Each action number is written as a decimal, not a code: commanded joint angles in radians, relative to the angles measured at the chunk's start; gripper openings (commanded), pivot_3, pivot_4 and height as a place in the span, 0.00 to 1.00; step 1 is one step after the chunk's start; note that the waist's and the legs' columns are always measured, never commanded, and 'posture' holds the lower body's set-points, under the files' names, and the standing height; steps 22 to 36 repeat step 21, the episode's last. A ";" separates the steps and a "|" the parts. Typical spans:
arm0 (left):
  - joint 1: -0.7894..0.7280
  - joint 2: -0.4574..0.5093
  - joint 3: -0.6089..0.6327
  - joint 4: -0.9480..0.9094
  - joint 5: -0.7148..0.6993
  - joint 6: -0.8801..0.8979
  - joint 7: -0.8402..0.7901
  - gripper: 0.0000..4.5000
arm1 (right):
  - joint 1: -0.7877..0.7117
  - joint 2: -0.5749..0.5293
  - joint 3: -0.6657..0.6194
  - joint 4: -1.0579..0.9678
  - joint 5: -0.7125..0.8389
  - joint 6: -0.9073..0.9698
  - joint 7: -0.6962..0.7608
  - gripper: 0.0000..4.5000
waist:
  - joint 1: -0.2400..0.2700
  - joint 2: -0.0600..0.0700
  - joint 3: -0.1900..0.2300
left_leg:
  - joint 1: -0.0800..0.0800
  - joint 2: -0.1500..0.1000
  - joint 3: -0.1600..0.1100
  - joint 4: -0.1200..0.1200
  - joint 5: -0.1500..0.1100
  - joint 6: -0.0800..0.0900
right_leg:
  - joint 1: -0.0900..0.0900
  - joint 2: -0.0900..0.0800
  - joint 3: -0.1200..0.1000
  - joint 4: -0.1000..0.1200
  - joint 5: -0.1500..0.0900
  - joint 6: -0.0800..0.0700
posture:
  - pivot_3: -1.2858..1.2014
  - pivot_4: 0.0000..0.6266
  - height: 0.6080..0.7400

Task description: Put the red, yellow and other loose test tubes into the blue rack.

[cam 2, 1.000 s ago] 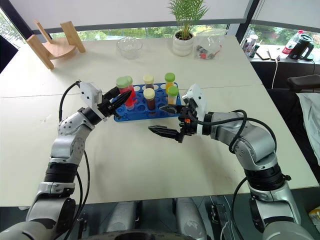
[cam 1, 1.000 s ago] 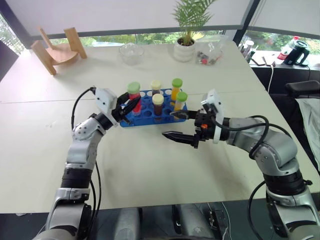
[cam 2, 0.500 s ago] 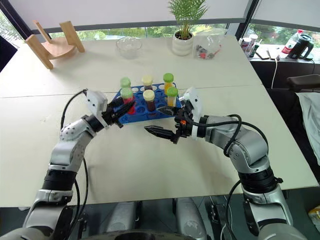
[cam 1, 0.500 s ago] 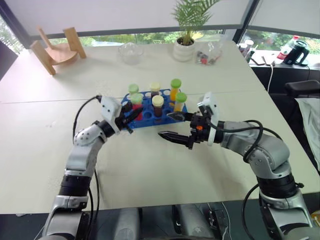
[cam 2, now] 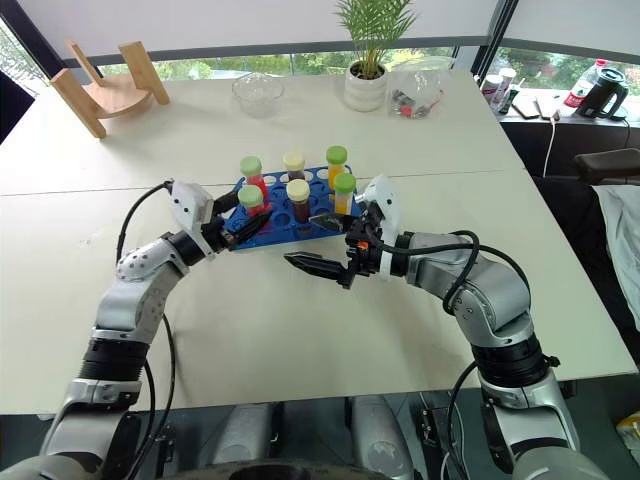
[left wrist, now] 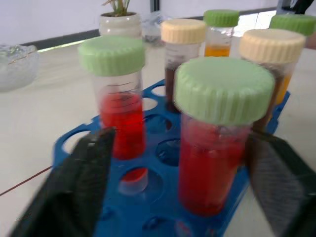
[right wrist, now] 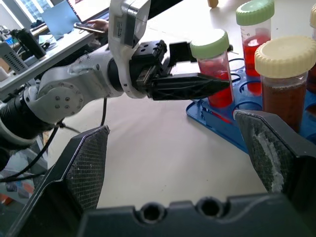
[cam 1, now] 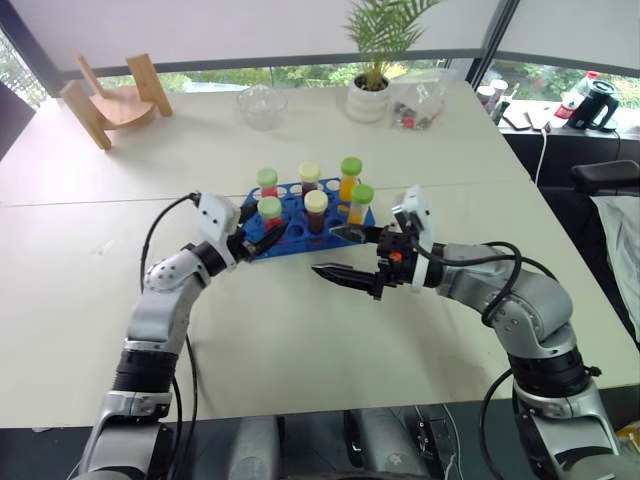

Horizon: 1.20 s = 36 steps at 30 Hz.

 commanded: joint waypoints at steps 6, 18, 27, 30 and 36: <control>0.240 0.388 0.170 -0.283 -0.178 0.281 -0.271 0.99 | 0.190 -0.237 -0.088 -0.124 0.072 0.049 0.145 1.00 | -0.006 0.000 0.000 | -0.001 0.001 0.001 -0.005 -0.001 0.001 | -0.001 0.000 0.001 -0.005 -0.001 -0.001 | 0.52 0.24 1.00; 0.572 0.440 0.267 -0.397 -0.237 0.367 -0.316 0.99 | 0.247 -0.359 -0.065 0.076 -0.064 -0.086 0.271 1.00 | -0.001 0.001 0.001 | 0.002 0.002 0.004 -0.012 0.000 0.001 | 0.000 0.000 0.002 -0.014 -0.001 -0.002 | 0.52 0.24 1.00; 0.545 0.404 0.261 -0.393 -0.245 0.370 -0.287 0.99 | 0.235 -0.357 -0.063 0.076 -0.068 -0.082 0.275 1.00 | 0.003 0.001 0.001 | 0.002 0.002 0.004 -0.012 0.000 0.001 | 0.000 0.000 0.002 -0.014 -0.001 -0.002 | 0.52 0.24 1.00; 0.545 0.404 0.261 -0.393 -0.245 0.370 -0.287 0.99 | 0.235 -0.357 -0.063 0.076 -0.068 -0.082 0.275 1.00 | 0.003 0.001 0.001 | 0.002 0.002 0.004 -0.012 0.000 0.001 | 0.000 0.000 0.002 -0.014 -0.001 -0.002 | 0.52 0.24 1.00; 0.545 0.404 0.261 -0.393 -0.245 0.370 -0.287 0.99 | 0.235 -0.357 -0.063 0.076 -0.068 -0.082 0.275 1.00 | 0.003 0.001 0.001 | 0.002 0.002 0.004 -0.012 0.000 0.001 | 0.000 0.000 0.002 -0.014 -0.001 -0.002 | 0.52 0.24 1.00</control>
